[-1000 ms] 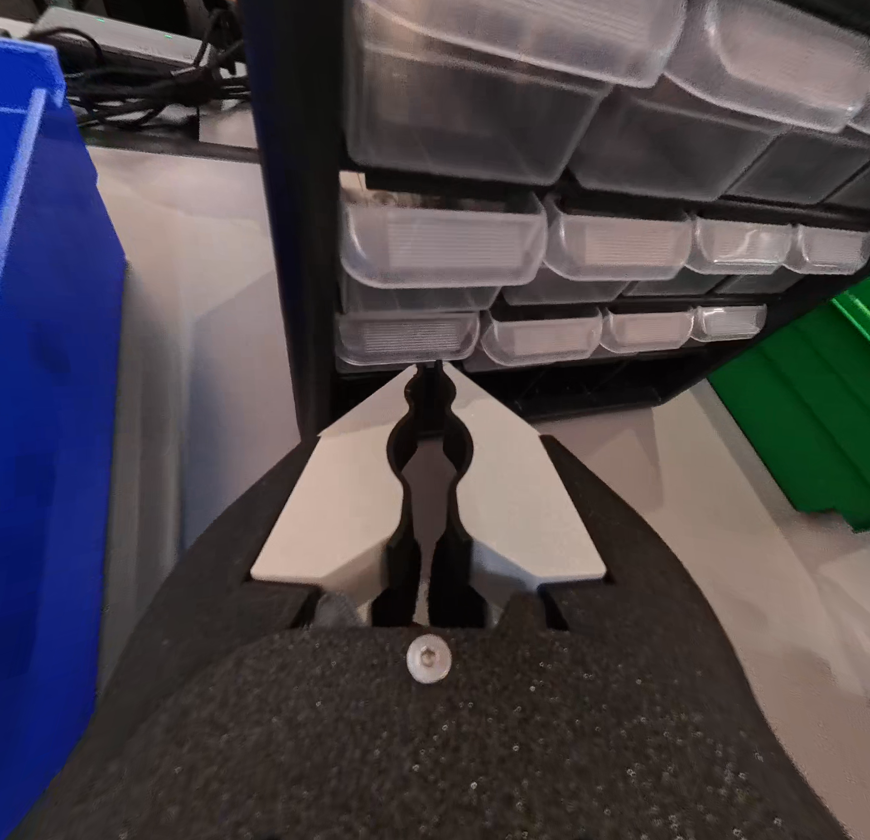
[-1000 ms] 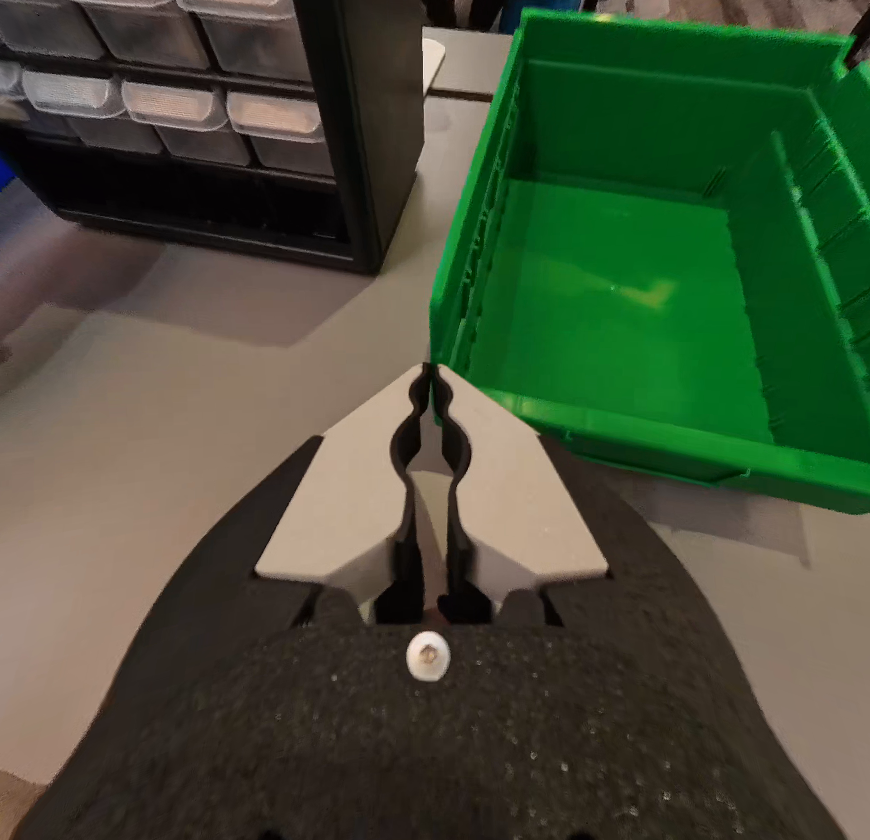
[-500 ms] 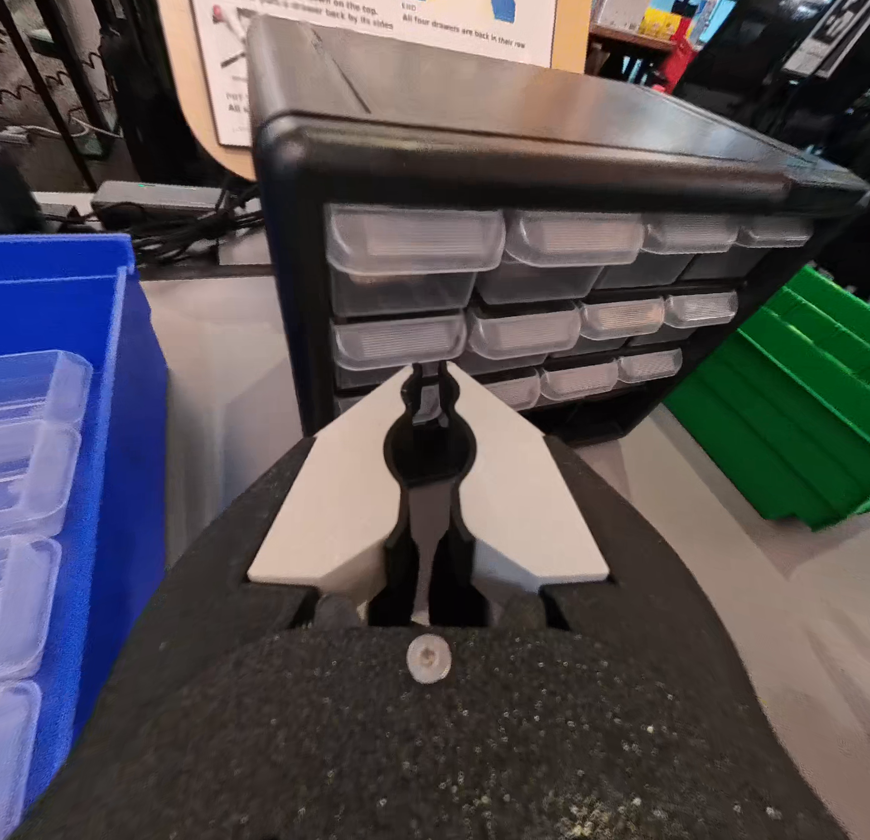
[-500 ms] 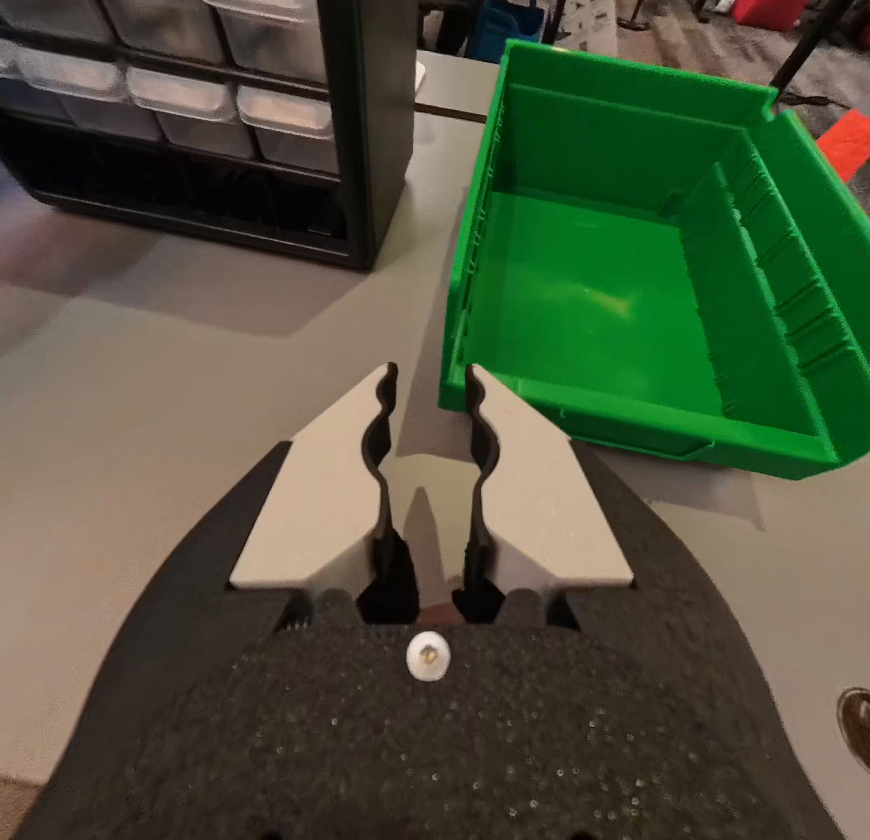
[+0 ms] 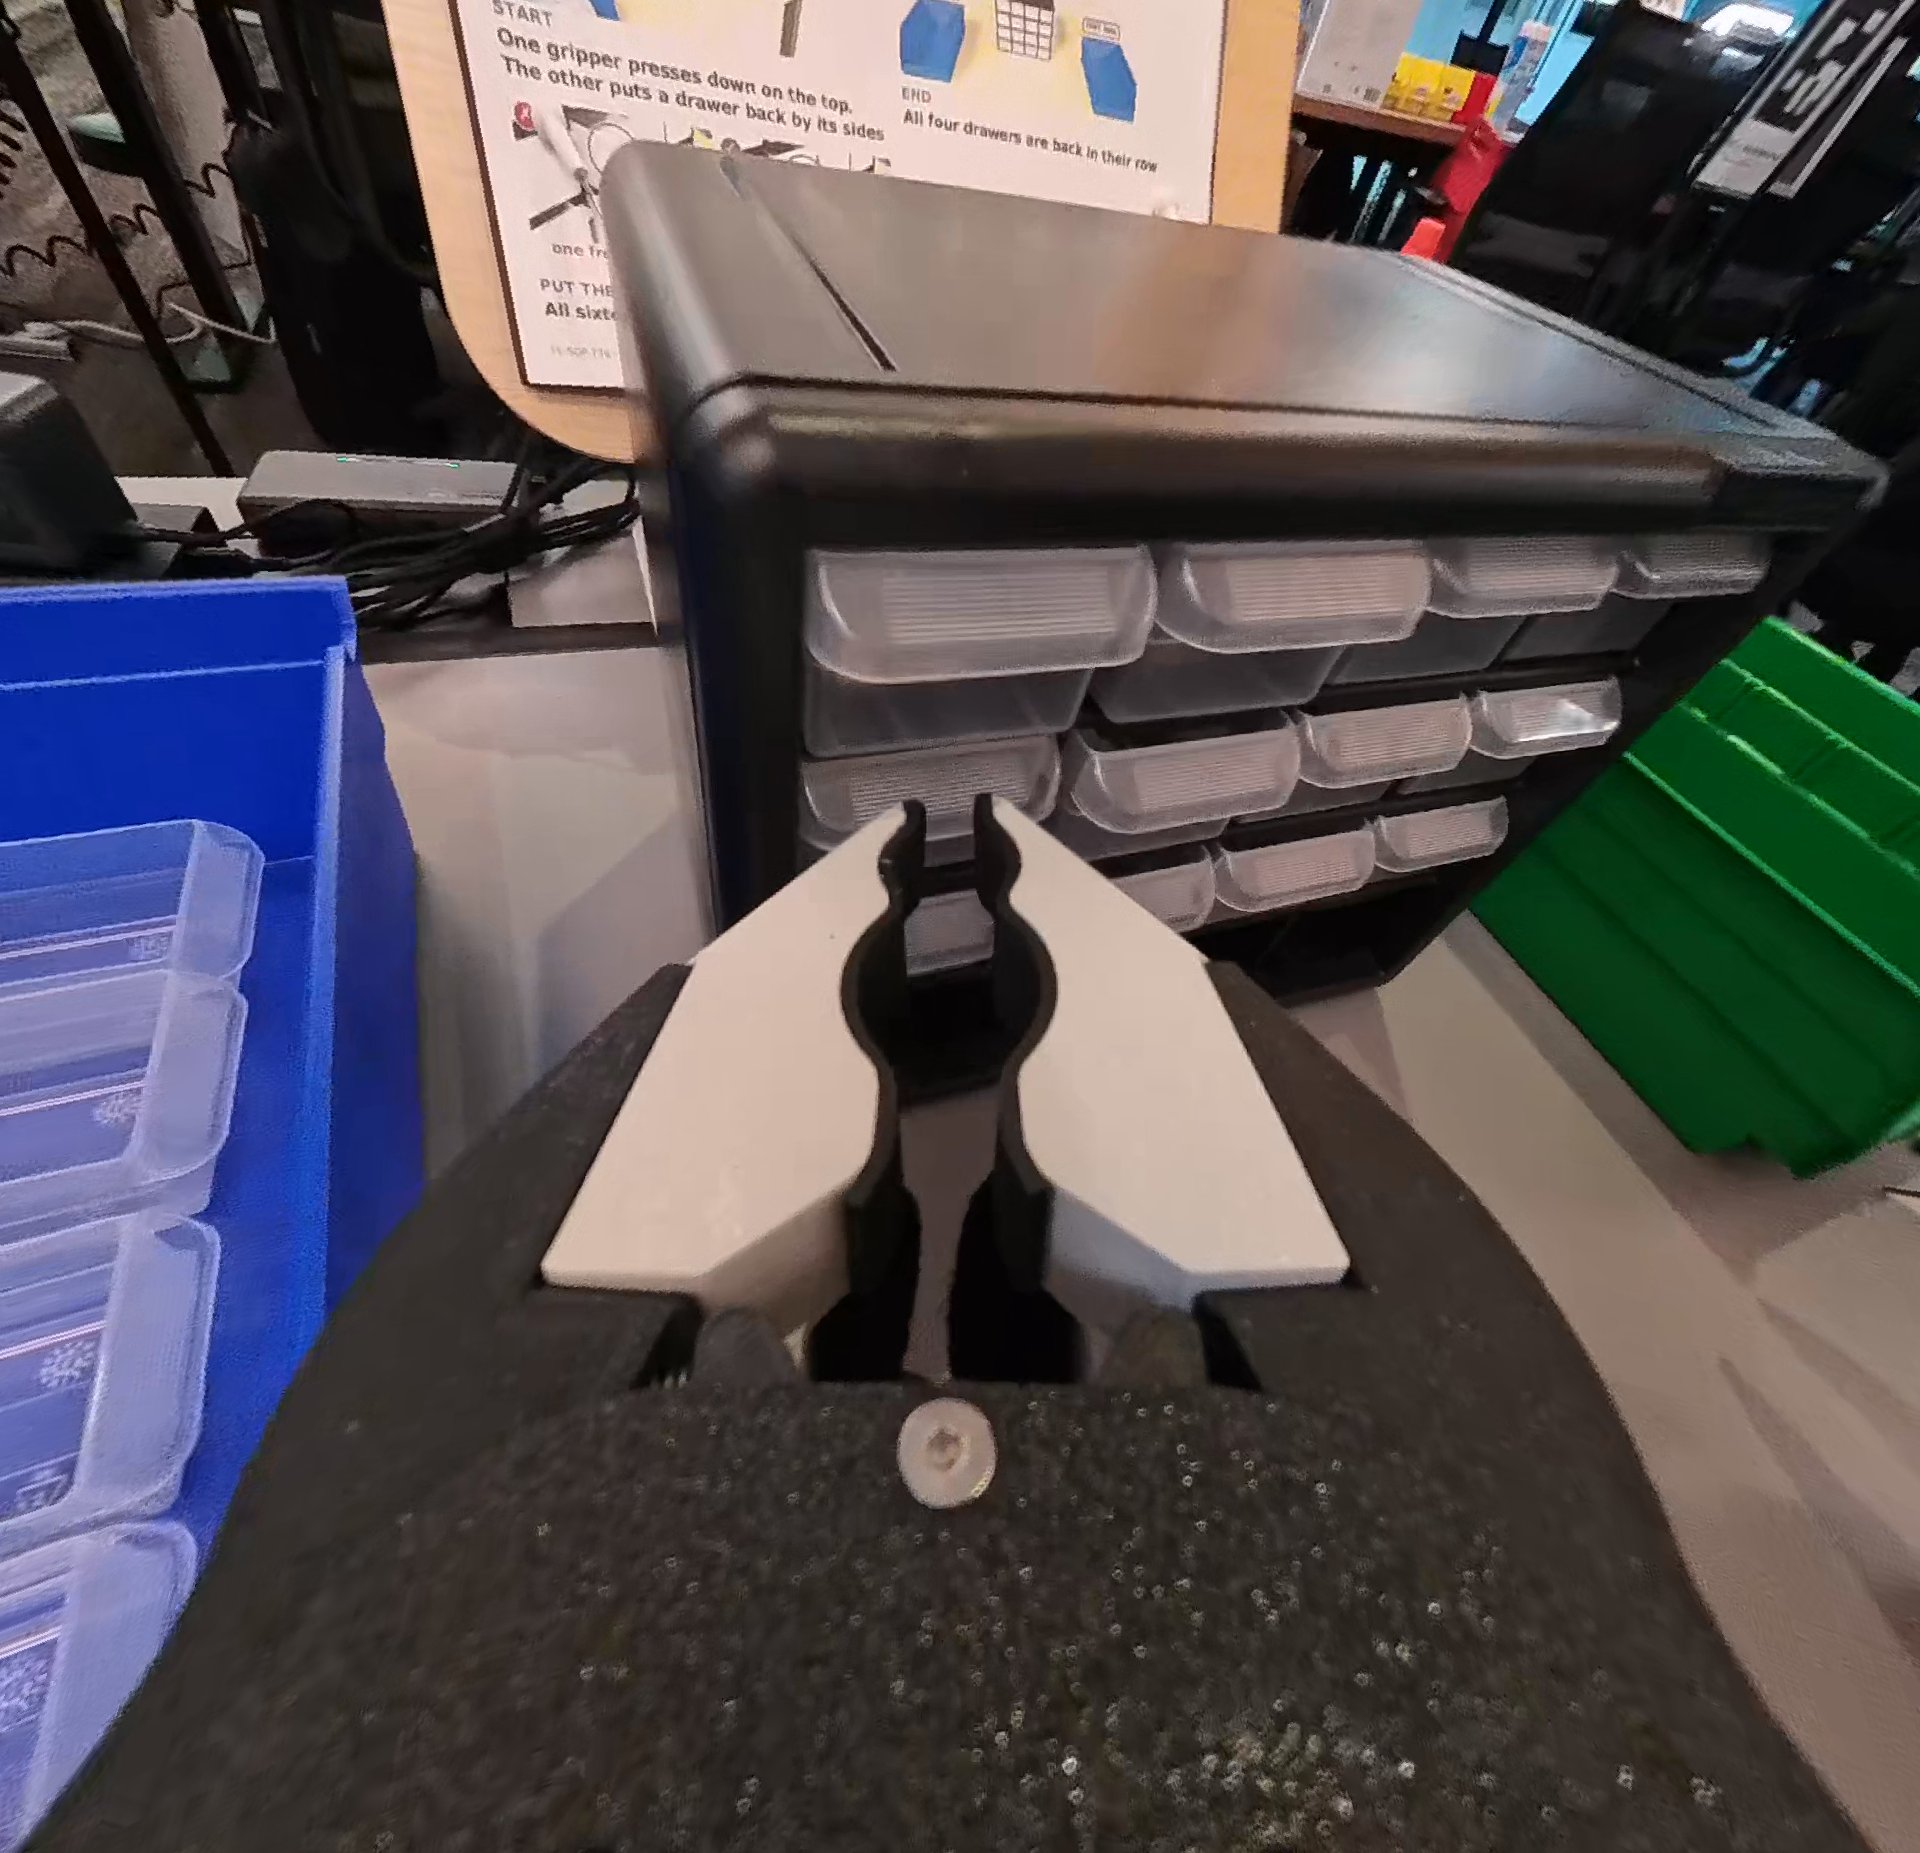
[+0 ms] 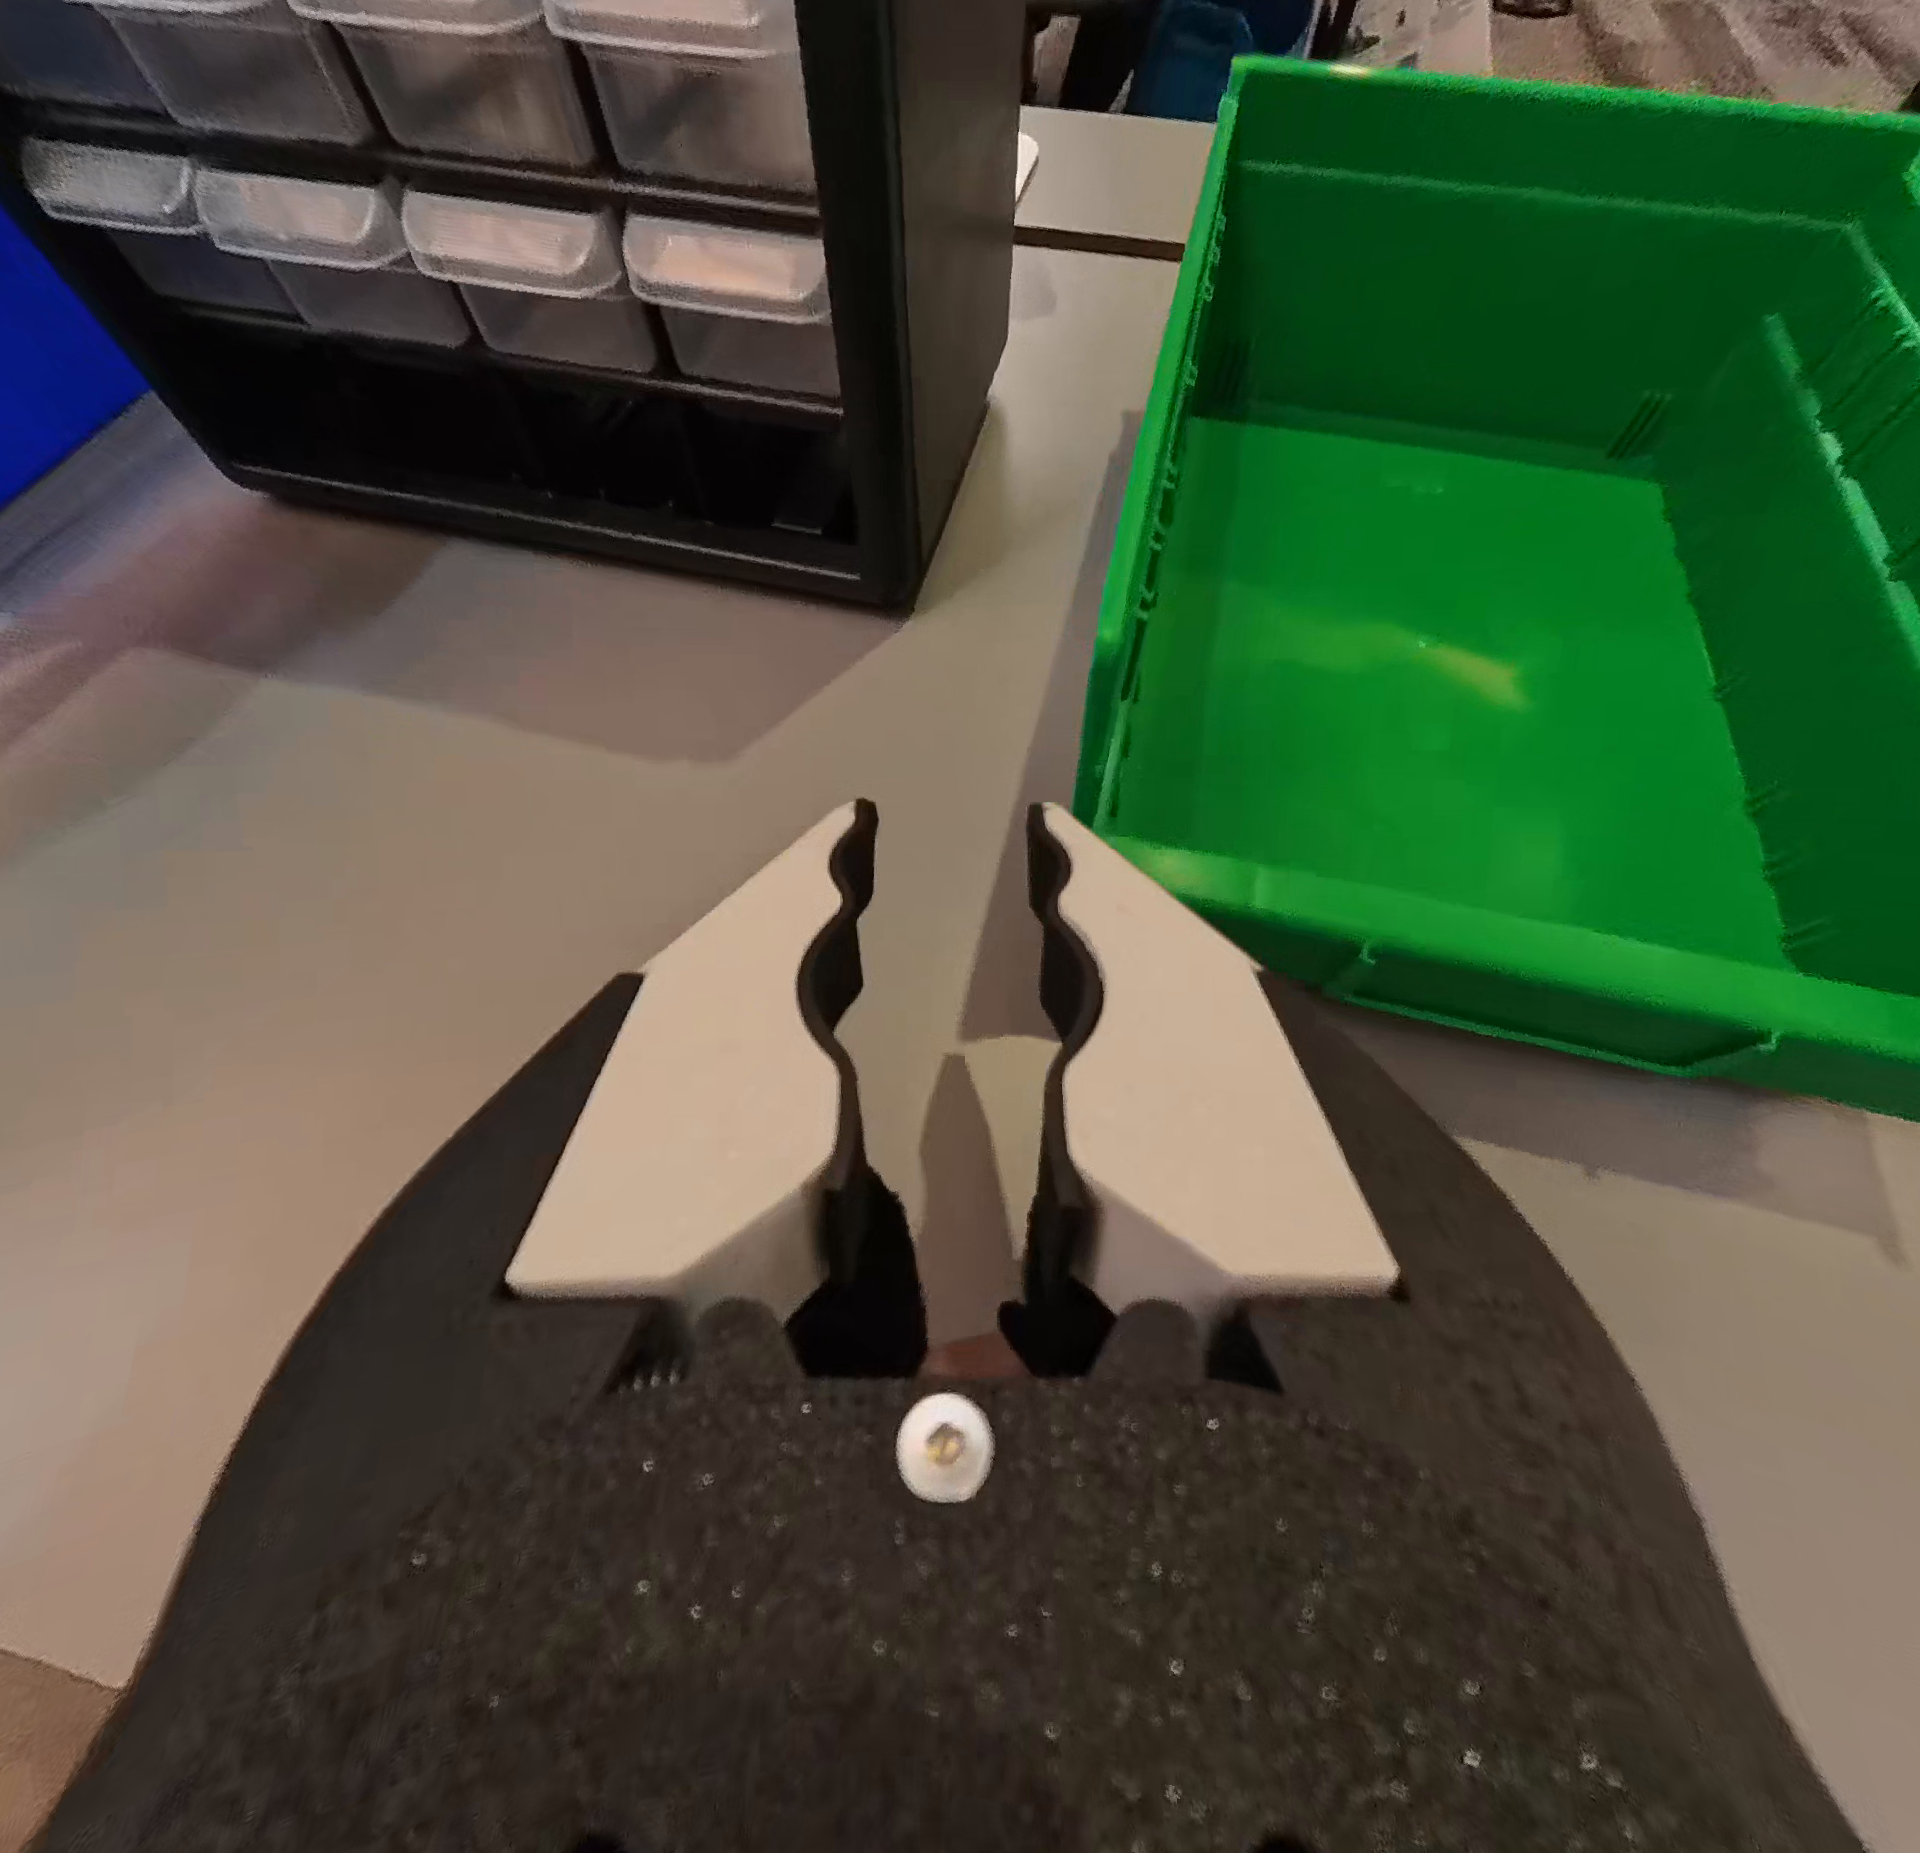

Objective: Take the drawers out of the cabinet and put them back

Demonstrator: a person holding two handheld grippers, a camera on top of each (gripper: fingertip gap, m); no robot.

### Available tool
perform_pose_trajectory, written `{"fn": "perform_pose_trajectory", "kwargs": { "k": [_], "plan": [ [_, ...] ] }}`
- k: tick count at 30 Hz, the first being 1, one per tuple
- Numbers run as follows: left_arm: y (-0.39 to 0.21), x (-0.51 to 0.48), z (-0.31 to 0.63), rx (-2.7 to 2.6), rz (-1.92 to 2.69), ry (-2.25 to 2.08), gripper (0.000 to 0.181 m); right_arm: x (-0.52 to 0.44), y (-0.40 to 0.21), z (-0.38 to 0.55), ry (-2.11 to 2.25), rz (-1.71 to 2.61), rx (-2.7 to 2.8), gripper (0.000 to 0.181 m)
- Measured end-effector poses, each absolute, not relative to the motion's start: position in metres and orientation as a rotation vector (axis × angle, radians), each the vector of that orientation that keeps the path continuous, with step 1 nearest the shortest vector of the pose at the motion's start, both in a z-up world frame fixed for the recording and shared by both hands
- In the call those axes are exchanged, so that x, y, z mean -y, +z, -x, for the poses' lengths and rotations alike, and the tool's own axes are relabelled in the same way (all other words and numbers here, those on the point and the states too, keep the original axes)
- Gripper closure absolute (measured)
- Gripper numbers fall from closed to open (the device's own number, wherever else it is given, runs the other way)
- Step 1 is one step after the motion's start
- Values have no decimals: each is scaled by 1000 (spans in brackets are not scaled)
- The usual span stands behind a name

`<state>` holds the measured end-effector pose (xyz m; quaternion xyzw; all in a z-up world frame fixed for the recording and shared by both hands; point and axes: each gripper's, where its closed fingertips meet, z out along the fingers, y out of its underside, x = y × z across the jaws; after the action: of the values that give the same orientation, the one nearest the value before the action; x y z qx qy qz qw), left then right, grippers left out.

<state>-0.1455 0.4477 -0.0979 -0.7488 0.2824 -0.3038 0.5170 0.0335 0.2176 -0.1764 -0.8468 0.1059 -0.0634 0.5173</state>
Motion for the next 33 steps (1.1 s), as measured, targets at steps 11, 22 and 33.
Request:
{"fn": "perform_pose_trajectory", "kwargs": {
  "k": [11, 22, 33],
  "plan": [
    [-107, -382, 188, -701, 1876, -870, 157, -205, -145, 32, 33, 1943, -139, 147],
    [-160, -293, 268, -800, 2028, -956, 143, -205, -179, 98, 214, 2024, 110, 134],
    [-170, -301, 284, -720, 2101, -950, 141, -212, -185, 119, 263, 2050, 134, 133]
  ]
}}
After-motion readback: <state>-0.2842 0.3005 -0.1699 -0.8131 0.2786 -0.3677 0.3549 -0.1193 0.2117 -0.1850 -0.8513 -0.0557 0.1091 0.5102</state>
